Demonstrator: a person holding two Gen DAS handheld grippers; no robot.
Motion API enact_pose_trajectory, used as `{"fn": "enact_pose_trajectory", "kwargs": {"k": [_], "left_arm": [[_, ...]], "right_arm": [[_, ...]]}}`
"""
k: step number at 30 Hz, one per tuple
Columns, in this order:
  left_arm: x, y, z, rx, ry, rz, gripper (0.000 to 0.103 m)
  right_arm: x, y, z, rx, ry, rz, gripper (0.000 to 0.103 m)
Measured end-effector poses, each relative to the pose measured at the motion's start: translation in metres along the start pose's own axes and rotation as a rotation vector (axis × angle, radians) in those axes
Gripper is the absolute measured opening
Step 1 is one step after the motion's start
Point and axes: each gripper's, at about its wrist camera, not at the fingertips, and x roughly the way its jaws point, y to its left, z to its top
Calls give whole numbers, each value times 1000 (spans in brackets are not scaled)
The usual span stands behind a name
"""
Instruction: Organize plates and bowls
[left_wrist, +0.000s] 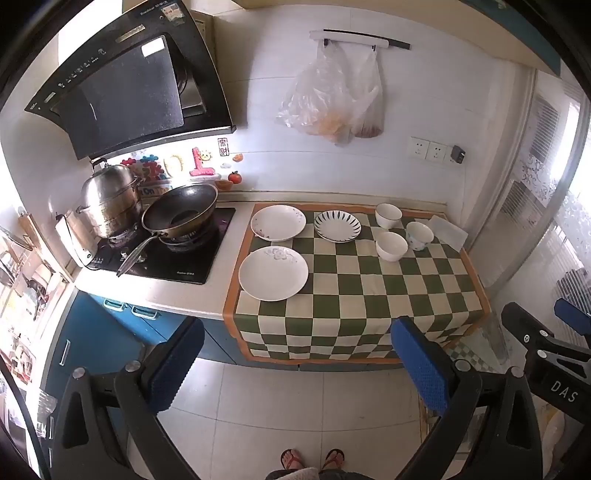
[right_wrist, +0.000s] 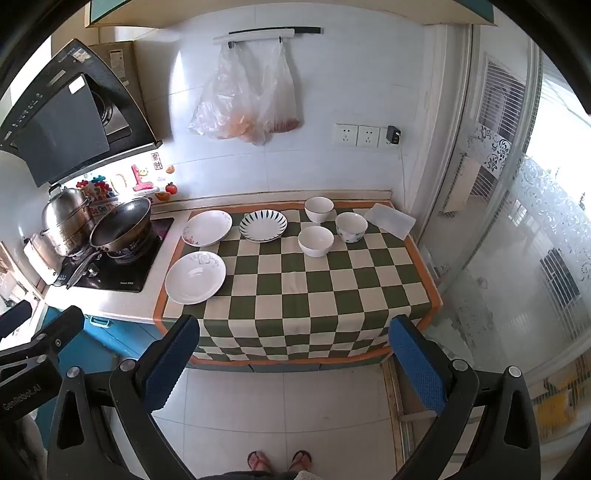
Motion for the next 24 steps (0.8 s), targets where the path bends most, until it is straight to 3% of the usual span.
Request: {"fn": "enact_pose_trajectory", "kwargs": {"k": [24], "left_arm": [[5, -1, 0, -5, 8, -7, 103]], "right_arm": [[-1, -2, 1, 2, 5, 5, 103]]}}
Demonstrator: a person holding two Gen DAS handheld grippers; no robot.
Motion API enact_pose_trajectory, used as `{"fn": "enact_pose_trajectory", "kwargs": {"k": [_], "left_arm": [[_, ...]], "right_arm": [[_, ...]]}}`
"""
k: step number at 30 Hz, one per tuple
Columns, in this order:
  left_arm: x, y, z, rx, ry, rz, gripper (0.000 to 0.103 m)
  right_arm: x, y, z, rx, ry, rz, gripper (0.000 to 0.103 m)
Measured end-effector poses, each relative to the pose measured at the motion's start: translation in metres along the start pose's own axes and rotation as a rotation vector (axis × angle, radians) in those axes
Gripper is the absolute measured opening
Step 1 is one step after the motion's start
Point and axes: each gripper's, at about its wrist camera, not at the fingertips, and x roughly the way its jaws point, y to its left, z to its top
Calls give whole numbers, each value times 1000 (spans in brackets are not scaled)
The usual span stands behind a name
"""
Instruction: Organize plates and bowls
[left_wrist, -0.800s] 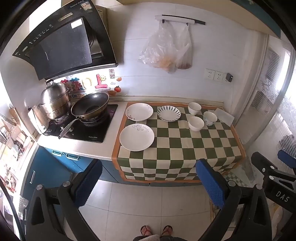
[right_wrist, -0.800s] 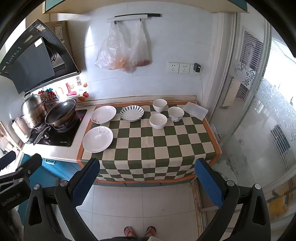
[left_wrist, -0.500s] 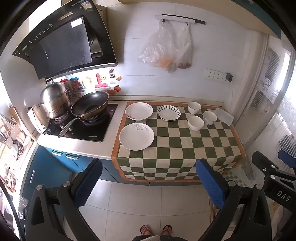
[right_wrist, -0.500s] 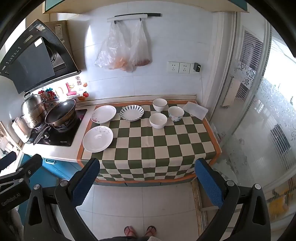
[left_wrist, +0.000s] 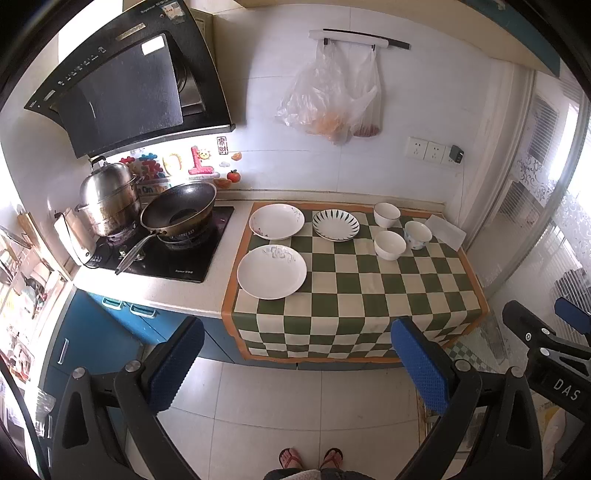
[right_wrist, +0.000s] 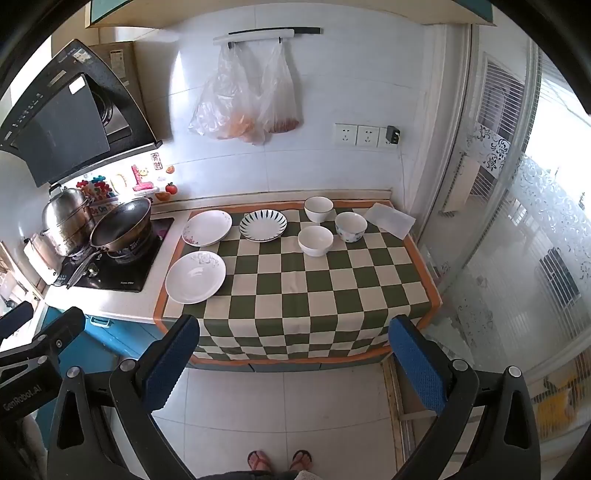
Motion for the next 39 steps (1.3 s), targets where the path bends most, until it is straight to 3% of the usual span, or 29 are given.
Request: {"fn": "enact_pose_trajectory", "kwargs": {"k": [39], "left_arm": [[1, -1, -1, 1, 0, -2, 103]], "right_arm": [[2, 4, 0, -5, 2, 4, 103]]}}
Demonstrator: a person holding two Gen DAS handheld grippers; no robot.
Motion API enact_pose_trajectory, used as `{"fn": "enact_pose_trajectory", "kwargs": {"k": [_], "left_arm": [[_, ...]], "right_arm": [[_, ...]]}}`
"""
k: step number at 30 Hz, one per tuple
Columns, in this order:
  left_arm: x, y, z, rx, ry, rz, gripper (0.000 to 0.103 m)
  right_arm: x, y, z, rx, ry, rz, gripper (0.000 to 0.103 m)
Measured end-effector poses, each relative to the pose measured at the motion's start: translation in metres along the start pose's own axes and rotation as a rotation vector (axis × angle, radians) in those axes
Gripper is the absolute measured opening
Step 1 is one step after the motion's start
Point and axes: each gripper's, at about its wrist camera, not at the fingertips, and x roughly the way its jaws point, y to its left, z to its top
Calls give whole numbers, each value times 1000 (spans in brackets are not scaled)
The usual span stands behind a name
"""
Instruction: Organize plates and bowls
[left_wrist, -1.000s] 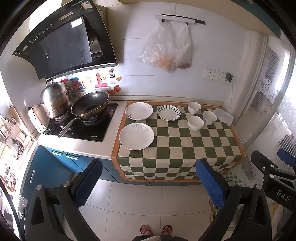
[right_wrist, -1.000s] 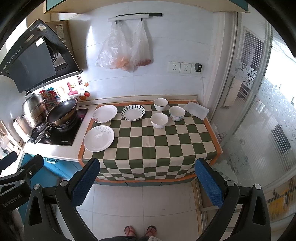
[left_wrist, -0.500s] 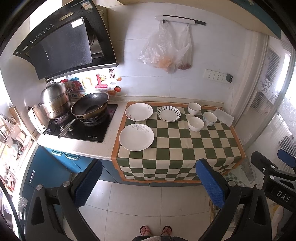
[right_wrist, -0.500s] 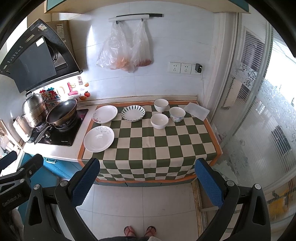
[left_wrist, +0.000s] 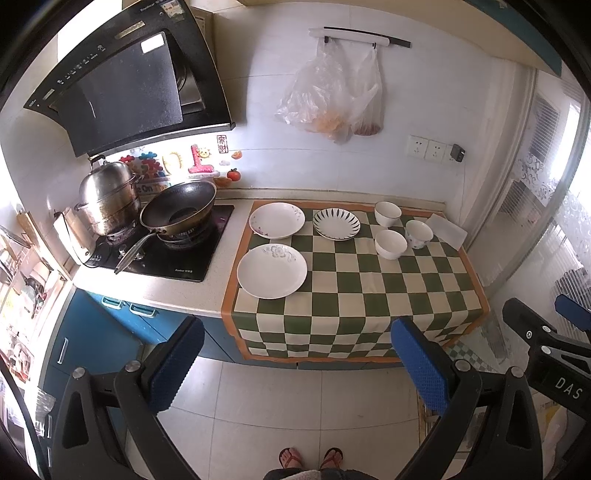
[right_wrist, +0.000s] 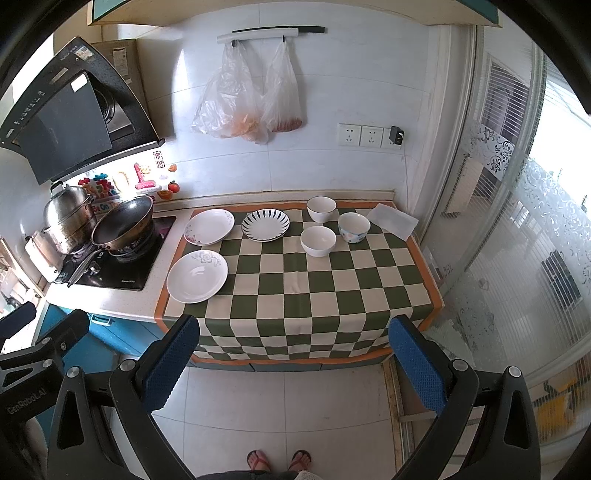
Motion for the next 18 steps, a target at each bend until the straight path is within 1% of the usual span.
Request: {"fn": "enact_pose_trajectory", "kwargs": {"k": [18], "left_arm": [[0, 5, -1, 2, -6, 2, 103]], "right_arm": [[0, 1, 0, -3, 0, -1, 103]]}}
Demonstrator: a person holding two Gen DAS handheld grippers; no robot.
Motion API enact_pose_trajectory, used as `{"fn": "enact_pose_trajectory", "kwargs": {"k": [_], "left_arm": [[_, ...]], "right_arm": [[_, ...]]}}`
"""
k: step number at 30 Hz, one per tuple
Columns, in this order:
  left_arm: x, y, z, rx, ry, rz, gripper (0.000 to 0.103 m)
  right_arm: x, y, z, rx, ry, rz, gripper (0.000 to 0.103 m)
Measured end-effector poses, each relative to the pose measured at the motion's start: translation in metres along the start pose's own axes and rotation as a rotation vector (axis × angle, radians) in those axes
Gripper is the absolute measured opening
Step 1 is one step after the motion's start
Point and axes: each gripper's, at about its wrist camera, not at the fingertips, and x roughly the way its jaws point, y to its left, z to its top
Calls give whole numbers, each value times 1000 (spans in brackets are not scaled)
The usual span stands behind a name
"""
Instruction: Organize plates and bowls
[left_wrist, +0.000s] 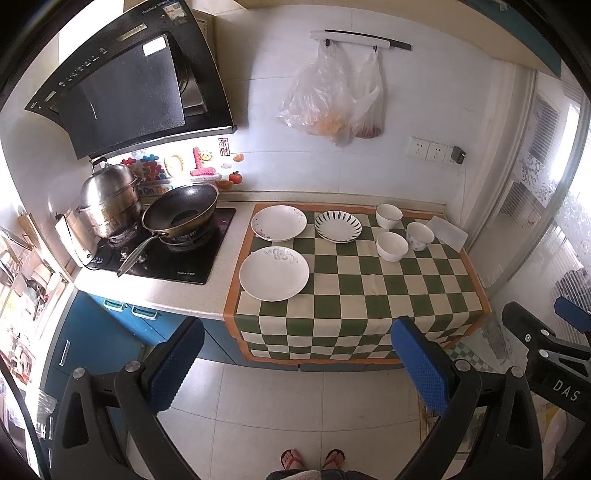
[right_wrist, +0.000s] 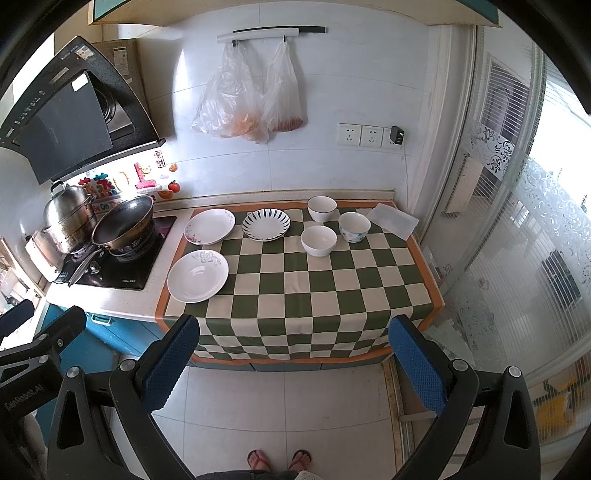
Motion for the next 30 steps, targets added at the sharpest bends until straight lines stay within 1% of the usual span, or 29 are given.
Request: {"fn": "enact_pose_trajectory", "kwargs": {"k": [18, 20, 23, 26, 28, 30], "left_arm": [[-2, 6, 0, -2, -6, -3, 103], [0, 10, 1, -5, -18, 2, 103], [12, 19, 3, -10, -45, 27, 103], [34, 30, 4, -8, -75, 57, 103], [53, 39, 4, 6, -100, 101, 103], [70, 48, 6, 19, -113, 127, 103]], "right_arm": [[1, 4, 0, -5, -4, 0, 103], [1, 4, 0, -1, -4, 0, 103], [5, 7, 0, 5, -2, 0, 103], [21, 15, -3, 14, 4, 0, 103], [39, 24, -6, 18, -23, 11, 103], [57, 35, -10, 15, -59, -3, 103]]}}
